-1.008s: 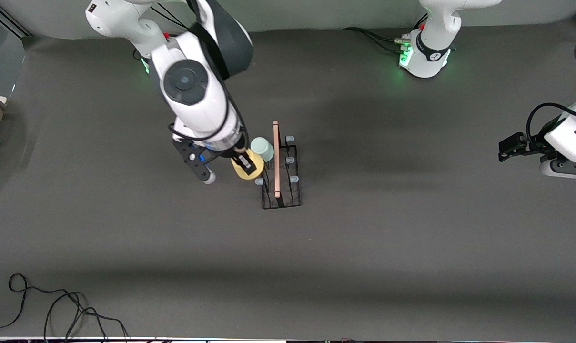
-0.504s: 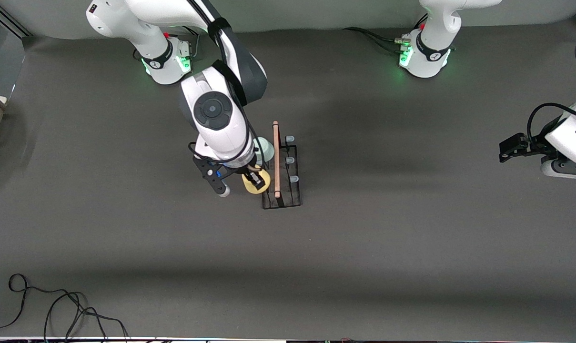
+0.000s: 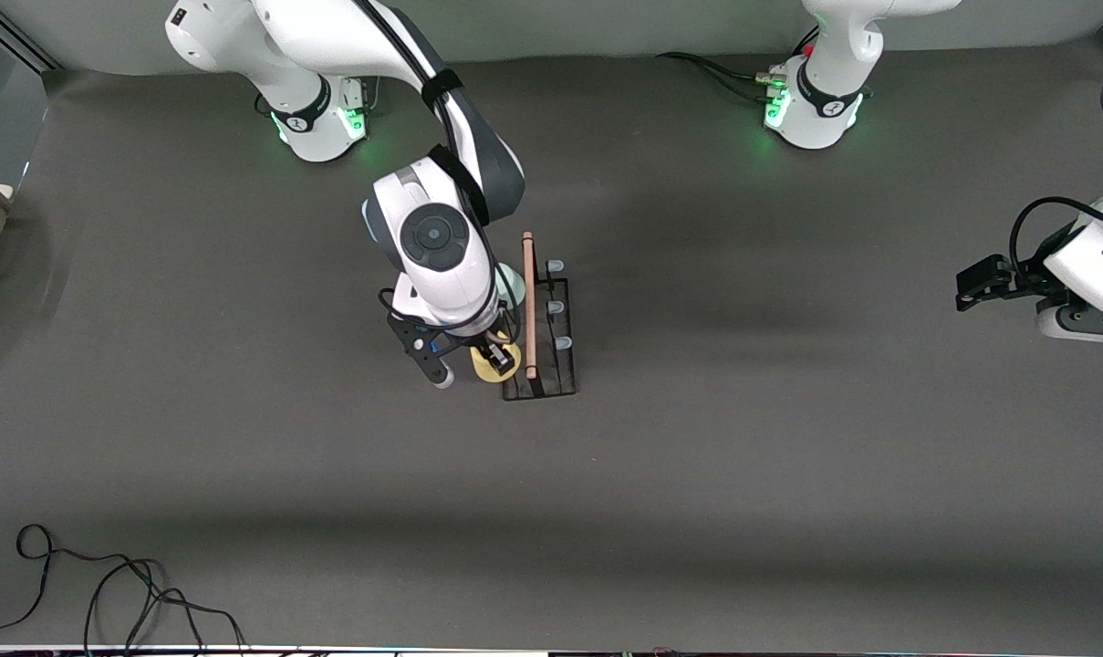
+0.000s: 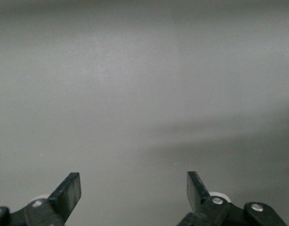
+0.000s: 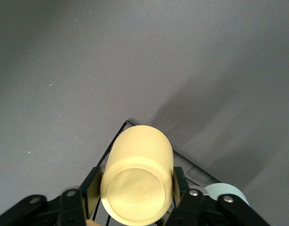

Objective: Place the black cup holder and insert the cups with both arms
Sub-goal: 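Lower the yellow cup onto a rack peg beside the green cup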

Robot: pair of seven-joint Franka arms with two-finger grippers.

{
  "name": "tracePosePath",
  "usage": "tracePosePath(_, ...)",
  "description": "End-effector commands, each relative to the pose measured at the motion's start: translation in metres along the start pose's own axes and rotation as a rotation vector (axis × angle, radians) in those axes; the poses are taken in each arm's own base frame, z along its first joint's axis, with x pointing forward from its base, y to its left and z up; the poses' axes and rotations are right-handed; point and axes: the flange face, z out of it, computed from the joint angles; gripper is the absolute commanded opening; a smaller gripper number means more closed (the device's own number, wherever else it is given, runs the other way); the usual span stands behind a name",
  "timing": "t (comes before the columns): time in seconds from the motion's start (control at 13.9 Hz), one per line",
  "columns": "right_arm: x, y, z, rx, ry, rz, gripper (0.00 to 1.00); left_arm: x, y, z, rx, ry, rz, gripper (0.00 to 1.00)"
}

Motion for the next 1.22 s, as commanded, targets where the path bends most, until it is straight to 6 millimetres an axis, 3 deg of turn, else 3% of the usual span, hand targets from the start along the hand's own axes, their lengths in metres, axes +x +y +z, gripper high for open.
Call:
tracePosePath(0.0, 0.007, -0.001, -0.015, 0.021, -0.007, 0.021, 1.00, 0.002, 0.004, -0.005, -0.007, 0.010, -0.032, 1.00)
tracePosePath(0.14, 0.009, 0.002, -0.039, 0.019, -0.021, 0.019, 1.00, 0.001, 0.002, -0.003, -0.007, 0.002, -0.034, 1.00)
tracePosePath(0.36, 0.006, 0.006, -0.101, -0.005, -0.047, -0.002, 1.00, 0.000, 0.002, -0.004, -0.007, 0.001, -0.032, 1.00)
tracePosePath(0.58, 0.019, 0.027, -0.167, 0.029, -0.078, 0.002, 1.00, -0.001, 0.008, 0.000, -0.009, -0.013, -0.023, 1.00)
tracePosePath(0.79, 0.031, 0.057, -0.220, 0.031, -0.097, -0.060, 1.00, 0.002, 0.012, -0.003, -0.002, 0.005, -0.014, 1.00)
tracePosePath(1.01, 0.063, 0.088, -0.250, -0.011, -0.052, -0.235, 1.00, 0.000, 0.011, -0.003, 0.004, -0.005, -0.014, 1.00)
tracePosePath(1.15, 0.113, 0.116, -0.267, -0.003, -0.078, -0.271, 1.00, -0.003, 0.012, -0.007, 0.005, -0.010, -0.012, 1.00)
